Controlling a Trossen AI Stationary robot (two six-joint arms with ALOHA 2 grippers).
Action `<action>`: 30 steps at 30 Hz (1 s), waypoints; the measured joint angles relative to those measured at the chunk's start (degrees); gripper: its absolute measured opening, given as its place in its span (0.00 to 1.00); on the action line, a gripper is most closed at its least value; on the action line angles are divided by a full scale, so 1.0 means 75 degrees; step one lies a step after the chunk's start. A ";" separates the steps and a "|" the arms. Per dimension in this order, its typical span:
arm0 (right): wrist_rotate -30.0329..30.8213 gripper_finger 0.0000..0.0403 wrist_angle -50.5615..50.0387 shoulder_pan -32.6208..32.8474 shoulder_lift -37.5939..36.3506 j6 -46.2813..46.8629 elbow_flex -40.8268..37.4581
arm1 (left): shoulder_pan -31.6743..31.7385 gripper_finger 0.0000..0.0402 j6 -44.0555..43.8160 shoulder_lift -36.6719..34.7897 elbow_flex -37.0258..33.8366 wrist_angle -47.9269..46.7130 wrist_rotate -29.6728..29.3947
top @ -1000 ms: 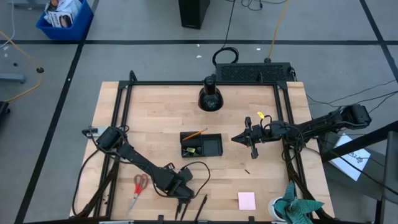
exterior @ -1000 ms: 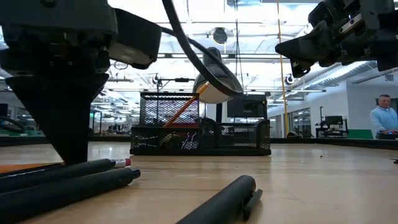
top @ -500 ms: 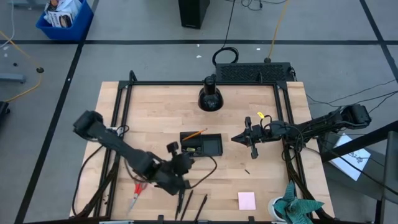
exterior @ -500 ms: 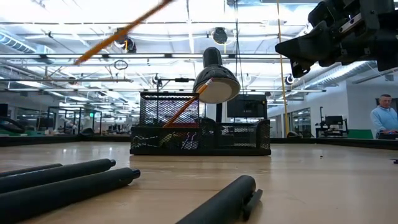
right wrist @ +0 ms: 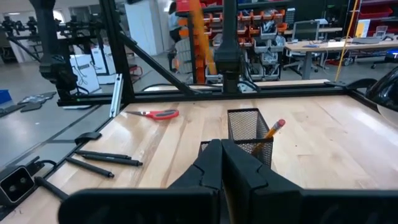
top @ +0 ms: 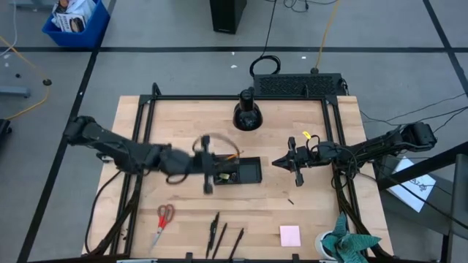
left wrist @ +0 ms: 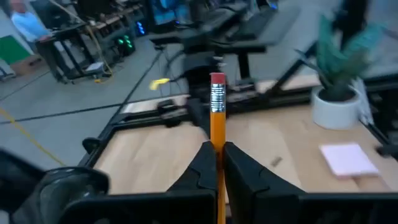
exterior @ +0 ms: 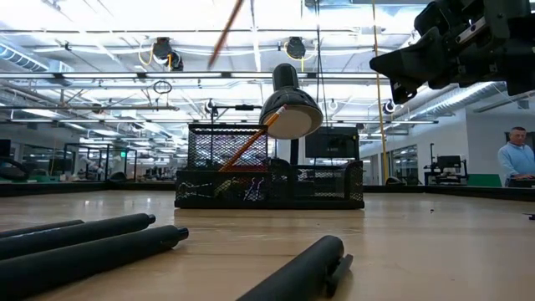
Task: Pick and place office supplies into organizer
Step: Put the pencil into the top left section of the desk organizer
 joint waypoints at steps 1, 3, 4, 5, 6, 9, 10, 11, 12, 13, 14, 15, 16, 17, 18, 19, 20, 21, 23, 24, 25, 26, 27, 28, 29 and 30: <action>0.0000 0.00 0.0001 0.0000 0.0000 -0.0002 0.0000 | 0.0277 0.01 -0.0048 -0.0066 -0.0288 0.0338 0.0356; 0.0000 0.00 0.0015 0.0000 0.0000 -0.0013 0.0000 | 0.0833 0.02 -0.0153 -0.0080 -0.0775 0.0981 0.1143; 0.0000 0.00 0.0017 0.0000 -0.0002 -0.0017 0.0000 | 0.1079 0.03 -0.0239 -0.0073 -0.0956 0.1248 0.1479; 0.0000 0.00 0.0022 0.0000 -0.0001 -0.0017 0.0000 | 0.1296 0.03 -0.0306 -0.0073 -0.1107 0.1449 0.1742; 0.0000 0.00 0.0027 0.0000 0.0000 -0.0021 0.0000 | 0.1490 0.03 -0.0346 -0.0056 -0.1228 0.1669 0.1962; 0.0000 0.00 0.0037 0.0000 -0.0002 -0.0052 0.0000 | 0.1890 0.01 -0.0502 0.0082 -0.1486 0.1974 0.2365; 0.0000 0.00 0.0038 0.0000 0.0000 -0.0052 0.0000 | 0.1973 0.01 -0.0512 0.0091 -0.1589 0.1926 0.2440; 0.0000 0.00 0.0041 0.0000 0.0000 -0.0052 0.0000 | 0.2035 0.01 -0.0516 0.0099 -0.1663 0.1994 0.2484; 0.0000 0.00 0.0041 0.0000 0.0000 -0.0052 0.0000 | 0.2087 0.02 -0.0503 0.0109 -0.1729 0.2133 0.2545; 0.0002 0.00 0.0047 0.0000 -0.0001 -0.0059 0.0000 | 0.2136 0.03 -0.0494 0.0119 -0.1805 0.2281 0.2586; 0.0003 0.00 0.0055 0.0000 0.0000 -0.0080 0.0000 | 0.2171 0.04 -0.0492 0.0122 -0.1889 0.2338 0.2596; 0.0006 0.00 0.0052 0.0000 -0.0002 -0.0112 0.0000 | 0.2192 0.04 -0.0500 0.0134 -0.1989 0.2341 0.2596; 0.0010 0.00 0.0052 0.0000 0.0000 -0.0145 0.0000 | 0.2214 0.04 -0.0506 0.0156 -0.2094 0.2354 0.2597; 0.0012 0.00 0.0052 0.0000 -0.0002 -0.0165 0.0000 | 0.2231 0.04 -0.0506 0.0180 -0.2182 0.2430 0.2601; 0.0012 0.00 0.0053 0.0000 0.0000 -0.0184 0.0000 | 0.2248 0.03 -0.0501 0.0247 -0.2260 0.2605 0.2601; 0.0014 0.00 0.0058 0.0000 0.0000 -0.0192 0.0000 | 0.2271 0.02 -0.0500 0.0308 -0.2333 0.2852 0.2603; 0.0015 0.00 0.0064 0.0000 0.0000 -0.0195 0.0000 | 0.2301 0.01 -0.0505 0.0348 -0.2431 0.2991 0.2612; 0.0015 0.00 0.0092 0.0000 0.0000 -0.0195 0.0000 | 0.2335 0.01 -0.0549 0.0402 -0.2543 0.3047 0.2617; 0.0029 0.00 0.0123 0.0000 -0.0003 -0.0195 0.0000 | 0.2404 0.02 -0.0646 0.0622 -0.2617 0.3119 0.2616; 0.0029 0.00 0.0130 0.0000 -0.0003 -0.0195 0.0000 | 0.2429 0.04 -0.0649 0.0743 -0.2621 0.3139 0.2616; 0.0031 0.00 0.0155 0.0000 0.0000 -0.0195 0.0000 | 0.2454 0.05 -0.0652 0.0820 -0.2637 0.3119 0.2616; 0.0036 0.00 0.0180 0.0000 -0.0003 -0.0195 0.0000 | 0.2466 0.05 -0.0668 0.0907 -0.2639 0.3123 0.2616; 0.0038 0.00 0.0184 0.0000 -0.0003 -0.0195 0.0000 | 0.2470 0.05 -0.0688 0.1016 -0.2618 0.3160 0.2616; 0.0038 0.00 0.0181 0.0000 -0.0003 -0.0195 0.0000 | 0.2470 0.05 -0.0698 0.1117 -0.2606 0.3186 0.2616; 0.0038 0.00 0.0178 0.0000 -0.0003 -0.0195 0.0000 | 0.2468 0.05 -0.0698 0.1211 -0.2609 0.3149 0.2616; 0.0038 0.00 0.0178 0.0000 -0.0003 -0.0195 0.0000 | 0.2468 0.04 -0.0702 0.1303 -0.2612 0.3125 0.2616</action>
